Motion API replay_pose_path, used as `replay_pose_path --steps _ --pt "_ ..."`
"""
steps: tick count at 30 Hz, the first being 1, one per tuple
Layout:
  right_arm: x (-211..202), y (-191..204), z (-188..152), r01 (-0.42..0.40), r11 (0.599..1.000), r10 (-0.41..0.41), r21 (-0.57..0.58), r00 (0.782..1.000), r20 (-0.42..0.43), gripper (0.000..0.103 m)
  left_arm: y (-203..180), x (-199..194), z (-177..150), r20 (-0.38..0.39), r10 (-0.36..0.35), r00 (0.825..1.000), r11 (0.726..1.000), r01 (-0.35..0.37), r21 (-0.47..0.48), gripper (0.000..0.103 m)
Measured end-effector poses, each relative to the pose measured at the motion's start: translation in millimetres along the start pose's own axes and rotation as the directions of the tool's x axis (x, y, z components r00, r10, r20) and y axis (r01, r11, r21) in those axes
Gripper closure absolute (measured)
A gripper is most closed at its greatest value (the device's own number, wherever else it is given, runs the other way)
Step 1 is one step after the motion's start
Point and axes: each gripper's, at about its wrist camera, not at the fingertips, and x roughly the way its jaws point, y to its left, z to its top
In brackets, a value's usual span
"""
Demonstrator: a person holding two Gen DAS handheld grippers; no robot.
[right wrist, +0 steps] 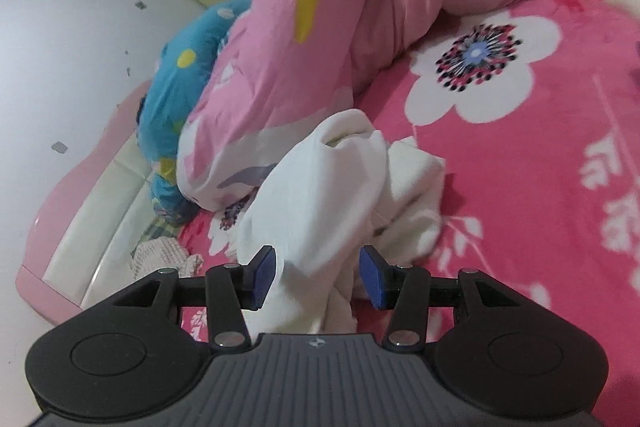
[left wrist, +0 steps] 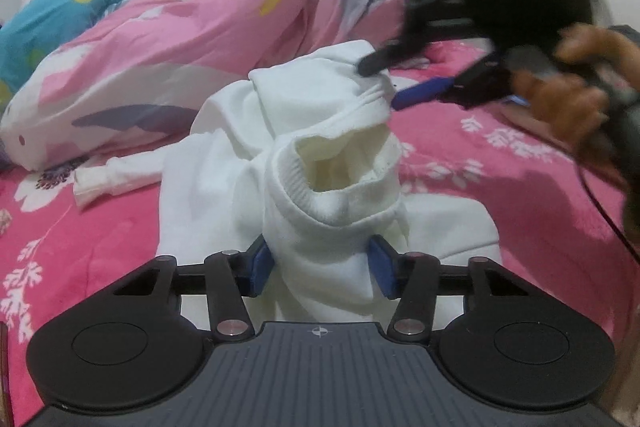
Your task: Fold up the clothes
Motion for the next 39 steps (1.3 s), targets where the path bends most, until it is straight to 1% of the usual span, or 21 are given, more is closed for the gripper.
replay_pose_path --steps 2,3,4,5,7,8,10,12,14,17,19,21,23,25,27,30,32,34,35,36,39 --pt "18.0 0.6 8.7 -0.012 1.0 0.012 0.008 0.999 -0.032 0.058 -0.3 -2.1 0.0 -0.003 -0.005 1.0 1.0 0.005 0.002 0.049" --pt "26.9 0.9 13.0 -0.018 1.0 0.019 0.011 0.999 -0.048 0.06 -2.4 -3.6 -0.8 -0.005 -0.011 1.0 1.0 0.011 0.004 0.045" --pt "33.6 0.2 16.3 -0.021 1.0 0.022 0.022 0.998 -0.059 0.068 -4.6 -5.0 -1.7 -0.007 -0.016 1.0 1.0 0.016 0.007 0.042" --pt "38.1 -0.9 18.5 -0.024 0.999 0.026 0.03 0.998 -0.065 0.082 -6.9 -6.3 -2.6 -0.008 -0.022 1.0 1.0 0.022 0.009 0.039" --pt "41.6 0.4 21.9 -0.046 0.998 0.048 0.036 0.997 -0.061 0.089 -13.3 -5.7 -5.3 -0.01 -0.022 1.0 1.0 0.023 0.019 0.038" --pt "43.1 1.2 23.5 -0.058 0.998 0.06 0.039 0.996 -0.058 0.091 -16.4 -4.4 -6.6 -0.012 -0.02 1.0 1.0 0.02 0.023 0.041" --pt "39.2 5.8 24.6 -0.1 0.994 0.102 0.039 0.994 -0.036 0.091 -19.0 -1.6 -8.6 -0.018 -0.014 1.0 1.0 0.014 0.01 0.055" --pt "31.8 10.4 25.2 -0.159 0.986 0.16 0.046 0.987 -0.007 0.092 -16.6 0.5 -9.1 -0.025 0.002 1.0 1.0 -0.003 -0.025 0.083" --pt "23.1 13.3 27.3 -0.239 0.968 0.237 0.071 0.971 0.028 0.092 -6.4 -1.2 -8.0 -0.026 -0.009 1.0 0.995 0.006 -0.1 0.094" --pt "10.8 19.0 30.0 -0.314 0.946 0.308 0.085 0.948 0.072 0.092 7.4 -10.9 -3.8 0.005 0.005 1.0 0.983 -0.004 -0.184 0.098" --pt "2.0 24.4 30.5 -0.347 0.934 0.338 0.082 0.935 0.105 0.092 10.9 -25.0 0.2 0.058 0.057 0.997 0.982 -0.046 -0.185 0.099" --pt "-9.8 31.0 31.2 -0.378 0.923 0.366 0.065 0.919 0.146 0.092 16.6 -44.9 6.0 0.132 0.111 0.985 0.978 -0.085 -0.19 0.099" --pt "-24.9 39.4 30.8 -0.413 0.91 0.399 0.032 0.895 0.197 0.092 22.8 -66.1 14.1 0.211 0.175 0.962 0.972 -0.135 -0.19 0.099" --pt "-42.6 51.2 30.3 -0.443 0.897 0.432 -0.015 0.867 0.249 0.092 29.8 -90.0 25.6 0.298 0.24 0.924 0.964 -0.189 -0.188 0.099" --pt "-59.7 66.3 30.4 -0.462 0.885 0.459 -0.065 0.839 0.291 0.092 37.5 -113.2 40.2 0.373 0.28 0.885 0.956 -0.222 -0.191 0.099" --pt "-88.7 97.8 31.0 -0.473 0.865 0.502 -0.17 0.795 0.342 0.092 45.9 -146.4 65.3 0.467 0.304 0.83 0.952 -0.242 -0.189 0.101" --pt "-110.4 122.6 31.2 -0.467 0.849 0.529 -0.248 0.764 0.37 0.092 48.2 -168.9 81.5 0.535 0.32 0.782 0.947 -0.263 -0.183 0.102" --pt "-132.1 146.7 31.5 -0.462 0.829 0.557 -0.315 0.732 0.393 0.092 48.3 -195.0 97.7 0.61 0.342 0.715 0.939 -0.294 -0.182 0.102" --pt "-142.6 157.4 31.3 -0.46 0.818 0.571 -0.345 0.716 0.401 0.092 48.6 -208.1 106.0 0.638 0.341 0.69 0.938 -0.296 -0.181 0.102" --pt "-153.1 168.0 30.8 -0.451 0.81 0.581 -0.375 0.703 0.409 0.092 49.9 -220.9 114.0 0.66 0.33 0.675 0.942 -0.282 -0.183 0.102" --pt "-184.2 197.7 26.0 -0.412 0.776 0.616 -0.477 0.659 0.432 0.092 48.1 -245.6 132.3 0.697 0.31 0.646 0.949 -0.256 -0.185 0.102"
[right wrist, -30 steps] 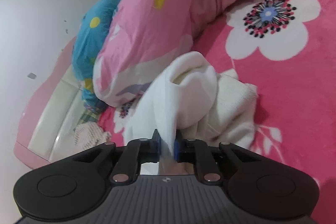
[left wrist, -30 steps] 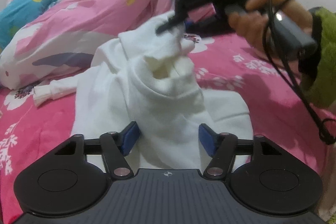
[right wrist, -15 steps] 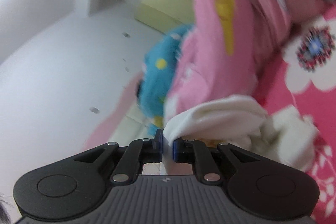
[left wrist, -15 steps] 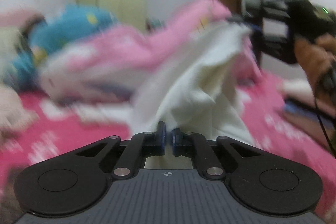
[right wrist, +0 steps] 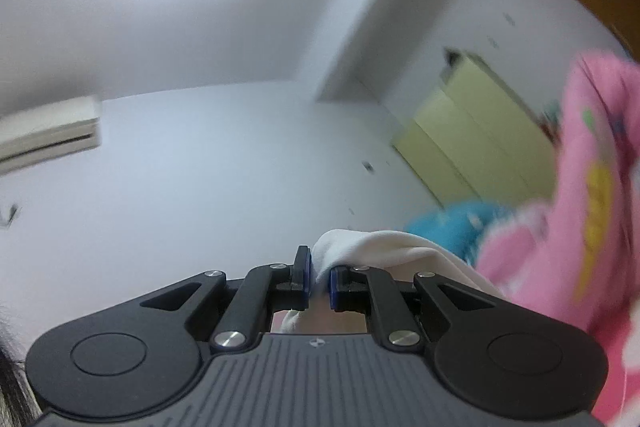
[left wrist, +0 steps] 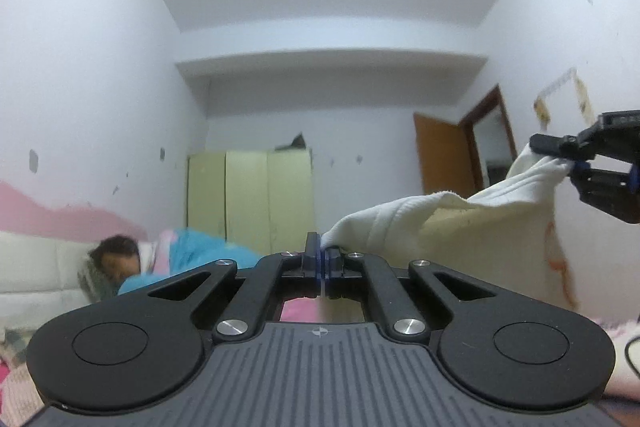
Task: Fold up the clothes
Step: 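Lift the hoodie high with both tools and shake it out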
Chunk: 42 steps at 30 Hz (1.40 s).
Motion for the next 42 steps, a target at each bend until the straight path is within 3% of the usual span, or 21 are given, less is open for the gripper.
replay_pose_path --steps 6,13,17,22,28,33,36,38,40,41,42 --pt "-1.4 52.3 30.4 0.016 0.993 -0.009 -0.117 0.998 0.057 0.092 -10.8 -19.9 34.6 0.117 -0.002 0.993 0.999 -0.003 0.037 0.102" --pt "-10.4 108.8 50.0 0.022 0.974 0.008 -0.226 0.991 0.134 0.092 -11.9 -25.9 78.1 0.247 -0.01 0.969 0.999 -0.001 0.043 0.102" --pt "-8.7 129.2 50.4 0.055 0.959 -0.005 -0.278 0.984 0.176 0.092 -15.4 -16.0 85.7 0.266 -0.002 0.964 0.998 -0.014 0.056 0.102" --pt "-2.0 124.8 43.2 0.095 0.955 -0.046 -0.28 0.983 0.176 0.092 -17.5 10.3 69.8 0.243 0.011 0.97 0.996 -0.031 0.082 0.102" --pt "26.4 83.2 31.4 0.168 0.953 -0.134 -0.251 0.98 0.148 0.092 -19.1 67.0 34.0 0.145 0.026 0.989 0.991 -0.044 0.126 0.102" --pt "71.6 16.4 19.9 0.25 0.941 -0.232 -0.228 0.968 0.1 0.092 -16.0 141.3 -5.7 0.031 0.044 0.999 0.986 -0.048 0.159 0.102" --pt "98.1 -29.5 6.7 0.31 0.928 -0.305 -0.207 0.951 0.055 0.092 -11.6 191.9 -43.0 -0.073 0.062 0.995 0.984 -0.049 0.17 0.102" --pt "118.8 -69.7 -7.5 0.361 0.914 -0.365 -0.188 0.931 0.015 0.092 -14.3 230.0 -79.9 -0.185 0.068 0.98 0.986 -0.038 0.162 0.102" --pt "142.4 -121.9 -27.2 0.424 0.892 -0.436 -0.155 0.898 -0.055 0.092 -13.1 256.9 -124.9 -0.308 0.072 0.949 0.987 -0.024 0.156 0.099" --pt "147.0 -146.7 -39.6 0.455 0.879 -0.469 -0.141 0.879 -0.088 0.092 -9.8 266.5 -150.6 -0.386 0.066 0.92 0.987 -0.005 0.158 0.094" --pt "155.4 -174.9 -54.5 0.488 0.862 -0.505 -0.136 0.852 -0.139 0.091 -9.4 278.8 -178.8 -0.468 0.064 0.881 0.987 0.012 0.158 0.08"
